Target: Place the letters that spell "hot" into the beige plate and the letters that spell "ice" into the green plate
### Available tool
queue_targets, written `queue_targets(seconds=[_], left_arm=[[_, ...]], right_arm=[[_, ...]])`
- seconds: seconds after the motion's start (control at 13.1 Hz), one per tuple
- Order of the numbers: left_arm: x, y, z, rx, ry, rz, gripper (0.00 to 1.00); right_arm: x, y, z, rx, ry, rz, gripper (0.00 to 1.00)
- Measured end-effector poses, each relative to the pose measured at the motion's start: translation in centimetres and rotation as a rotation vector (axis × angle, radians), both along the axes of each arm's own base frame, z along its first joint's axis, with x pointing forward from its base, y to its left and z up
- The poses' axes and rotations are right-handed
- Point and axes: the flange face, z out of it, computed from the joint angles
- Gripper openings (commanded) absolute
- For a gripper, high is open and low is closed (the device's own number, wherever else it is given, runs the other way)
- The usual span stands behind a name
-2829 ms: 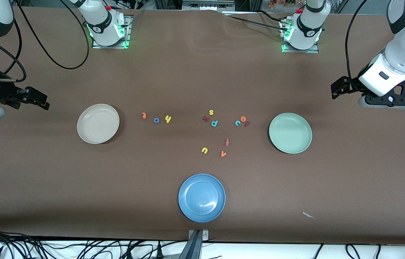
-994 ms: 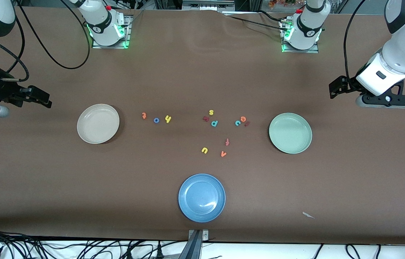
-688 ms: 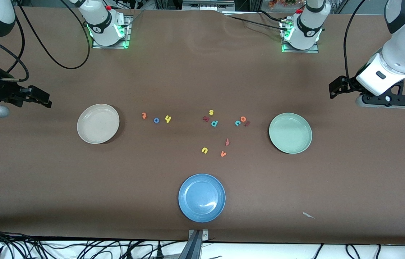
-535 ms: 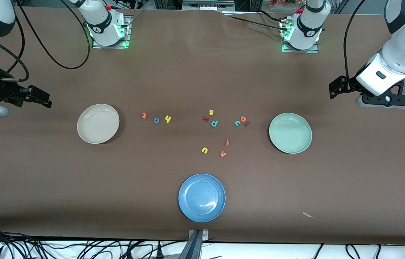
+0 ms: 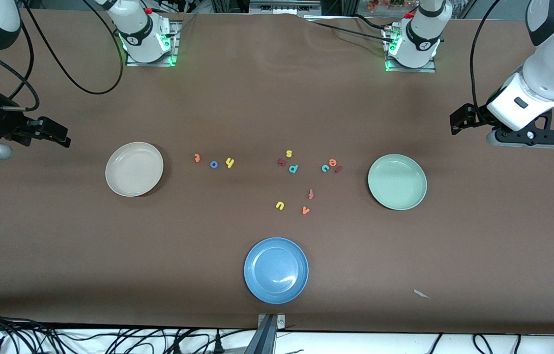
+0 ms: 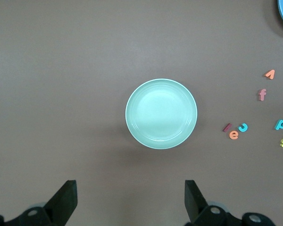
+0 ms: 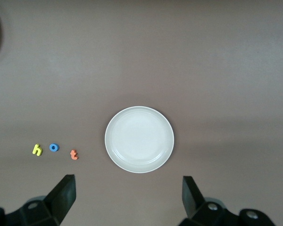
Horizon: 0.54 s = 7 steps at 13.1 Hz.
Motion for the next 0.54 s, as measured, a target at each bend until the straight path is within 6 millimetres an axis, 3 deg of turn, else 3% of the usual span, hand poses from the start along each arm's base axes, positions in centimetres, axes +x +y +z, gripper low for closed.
queue_targets(seconds=[0.54], left_arm=[[0.0,0.02,-0.03,0.0,0.002,0.0,1.0]], right_arm=[[-0.08,0.0,-0.06,0.0,0.007,0.0,1.0]])
